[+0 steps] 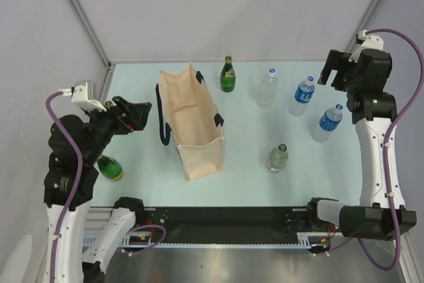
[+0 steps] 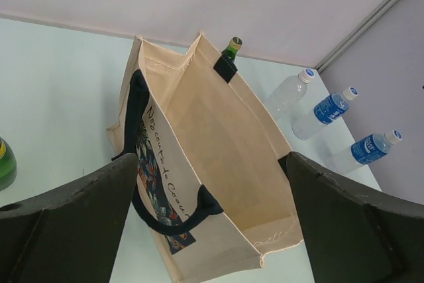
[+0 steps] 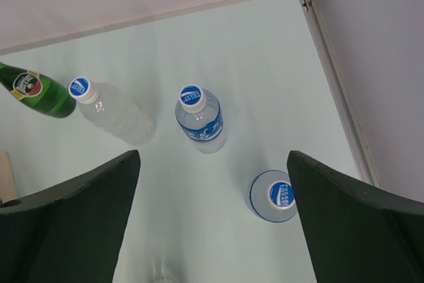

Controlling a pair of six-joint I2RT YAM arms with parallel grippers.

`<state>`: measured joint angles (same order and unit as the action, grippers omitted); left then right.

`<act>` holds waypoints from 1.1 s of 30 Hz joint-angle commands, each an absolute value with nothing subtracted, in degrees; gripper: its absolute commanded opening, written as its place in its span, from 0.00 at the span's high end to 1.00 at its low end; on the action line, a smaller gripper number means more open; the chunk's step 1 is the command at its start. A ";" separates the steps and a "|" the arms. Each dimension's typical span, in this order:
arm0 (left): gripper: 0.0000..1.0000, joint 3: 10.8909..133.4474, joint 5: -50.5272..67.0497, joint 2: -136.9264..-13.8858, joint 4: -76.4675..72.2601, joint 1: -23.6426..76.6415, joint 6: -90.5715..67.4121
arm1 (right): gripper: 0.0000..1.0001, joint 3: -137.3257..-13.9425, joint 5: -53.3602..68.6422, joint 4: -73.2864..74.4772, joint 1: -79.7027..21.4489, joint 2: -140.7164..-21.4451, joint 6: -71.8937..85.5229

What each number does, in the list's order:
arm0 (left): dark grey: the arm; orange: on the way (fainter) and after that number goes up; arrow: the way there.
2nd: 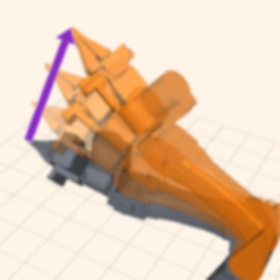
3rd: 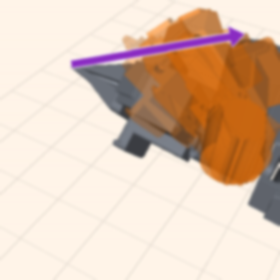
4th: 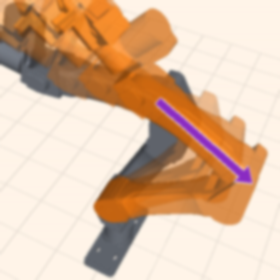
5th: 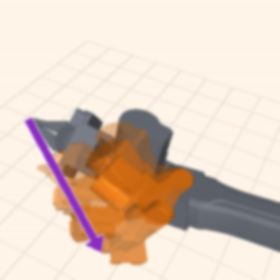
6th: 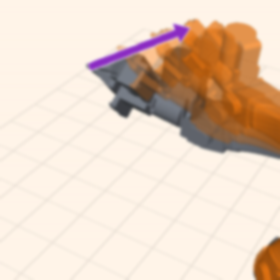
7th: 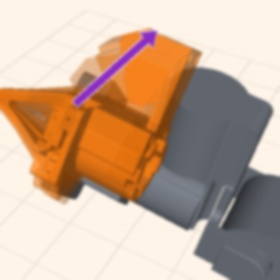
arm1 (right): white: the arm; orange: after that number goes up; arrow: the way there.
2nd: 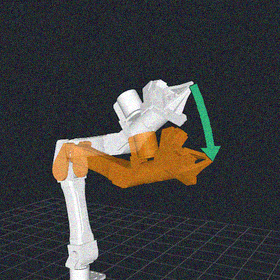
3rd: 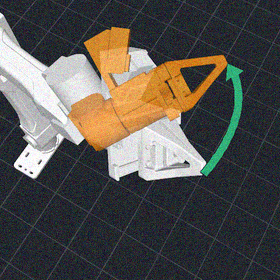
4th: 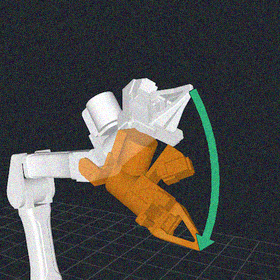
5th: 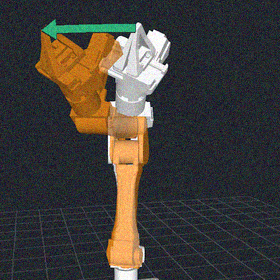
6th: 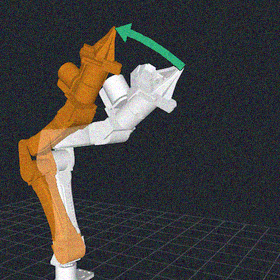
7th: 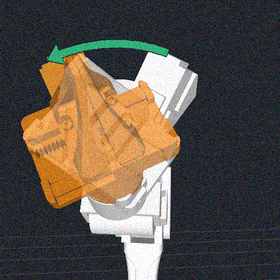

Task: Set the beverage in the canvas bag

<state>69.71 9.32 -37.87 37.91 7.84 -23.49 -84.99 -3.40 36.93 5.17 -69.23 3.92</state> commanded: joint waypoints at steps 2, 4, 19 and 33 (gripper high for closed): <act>0.00 71.28 11.07 -38.50 36.92 7.38 -22.85 | 0.00 -86.75 5.69 37.34 5.54 -69.17 -3.40; 0.00 71.37 11.60 -38.85 36.65 7.38 -22.85 | 0.00 -86.92 10.71 37.79 5.62 -69.17 -6.50; 0.00 70.84 14.06 -38.76 35.86 7.38 -22.50 | 0.00 -97.38 20.47 50.53 9.31 -79.10 -13.71; 0.00 71.54 15.73 -39.99 35.16 7.38 -21.88 | 0.00 -93.70 28.12 42.21 11.24 -86.57 -17.93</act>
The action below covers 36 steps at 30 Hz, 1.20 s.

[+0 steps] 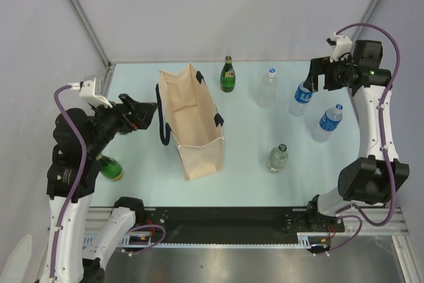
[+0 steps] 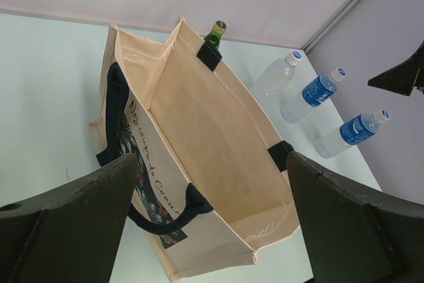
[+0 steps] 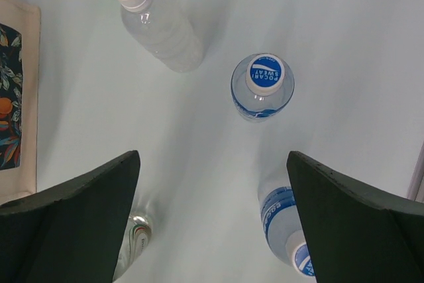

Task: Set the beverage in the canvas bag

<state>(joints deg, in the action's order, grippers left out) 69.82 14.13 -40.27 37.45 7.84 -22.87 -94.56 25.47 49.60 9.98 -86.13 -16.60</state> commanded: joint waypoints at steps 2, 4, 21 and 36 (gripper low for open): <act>0.00 71.37 15.47 -39.73 35.24 7.38 -21.88 | 0.00 -92.90 31.10 40.18 11.77 -87.18 -18.89; 0.00 71.19 15.29 -39.64 35.42 7.38 -21.80 | 0.00 -91.23 31.64 36.66 11.87 -87.45 -20.65; 0.00 71.98 14.94 -40.78 35.07 7.38 -22.24 | 0.06 -100.37 37.18 41.05 12.74 -102.22 -22.67; 0.00 71.37 15.56 -41.57 34.19 7.38 -22.94 | 0.01 -93.96 45.34 39.64 15.29 -104.59 -40.51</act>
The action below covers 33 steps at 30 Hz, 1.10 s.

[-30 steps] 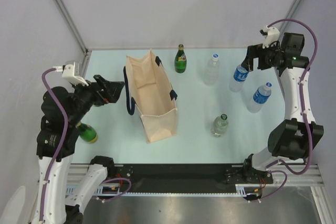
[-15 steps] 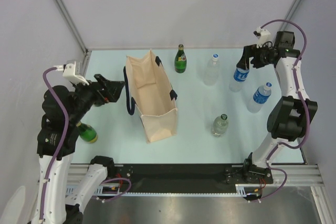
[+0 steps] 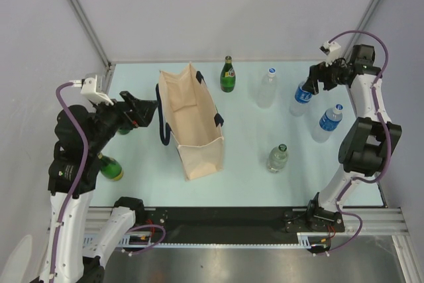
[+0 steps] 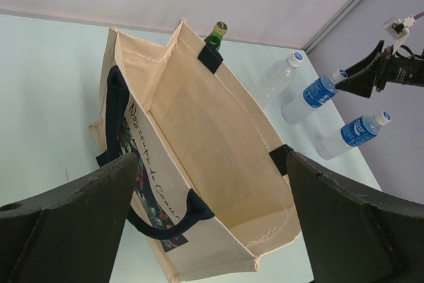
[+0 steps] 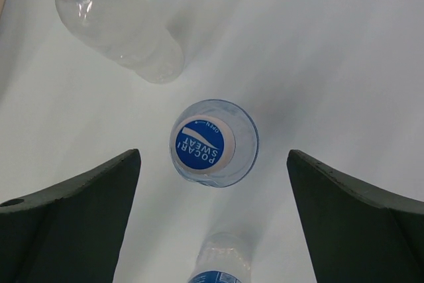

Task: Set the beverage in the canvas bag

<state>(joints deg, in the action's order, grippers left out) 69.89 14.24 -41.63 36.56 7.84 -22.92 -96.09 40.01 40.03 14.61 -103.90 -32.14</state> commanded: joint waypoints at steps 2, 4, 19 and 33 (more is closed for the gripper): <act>0.00 71.10 15.56 -41.40 34.19 7.38 -23.11 | 0.01 -92.82 46.58 40.08 15.29 -104.76 -43.66; 0.00 70.84 15.56 -41.40 34.02 7.38 -23.29 | 0.01 -92.20 47.72 39.99 15.29 -105.20 -45.26; 0.00 70.14 15.29 -41.40 33.49 7.38 -24.17 | 0.04 -94.39 50.89 39.72 15.12 -111.09 -51.58; 0.00 70.40 16.00 -42.10 32.26 7.38 -24.17 | 0.35 -96.06 51.59 41.13 13.62 -113.12 -55.19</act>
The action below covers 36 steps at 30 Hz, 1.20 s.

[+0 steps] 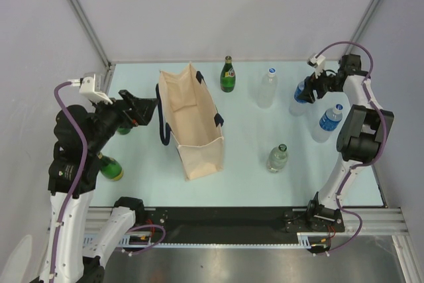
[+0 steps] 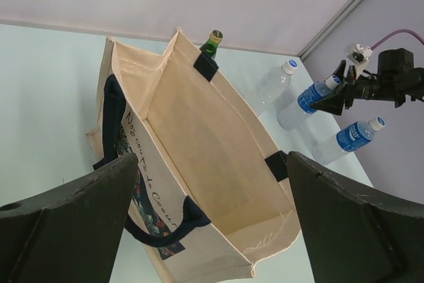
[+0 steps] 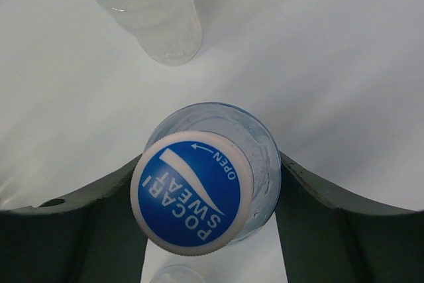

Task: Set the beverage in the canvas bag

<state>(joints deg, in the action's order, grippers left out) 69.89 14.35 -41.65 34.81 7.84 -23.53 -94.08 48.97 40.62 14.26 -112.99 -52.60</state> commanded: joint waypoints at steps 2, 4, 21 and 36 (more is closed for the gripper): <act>0.00 70.40 16.87 -42.10 31.91 7.38 -24.00 | 0.42 -95.63 52.91 41.05 13.62 -112.24 -56.24; 0.00 70.31 17.66 -42.19 31.21 7.38 -23.91 | 0.56 -95.01 54.13 39.82 13.54 -110.93 -56.42; 0.00 74.18 27.69 -48.86 26.72 12.38 -22.41 | 0.87 -92.82 64.33 44.81 8.53 -100.73 -56.60; 0.00 79.54 19.42 -60.28 25.67 32.07 -6.89 | 0.98 -93.07 68.73 49.05 0.18 -87.37 -45.82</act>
<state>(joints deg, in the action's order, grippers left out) 77.60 21.32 -58.30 28.12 27.31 -16.47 -91.07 62.67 50.63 2.22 -93.19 -52.18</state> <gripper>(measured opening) 0.995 0.690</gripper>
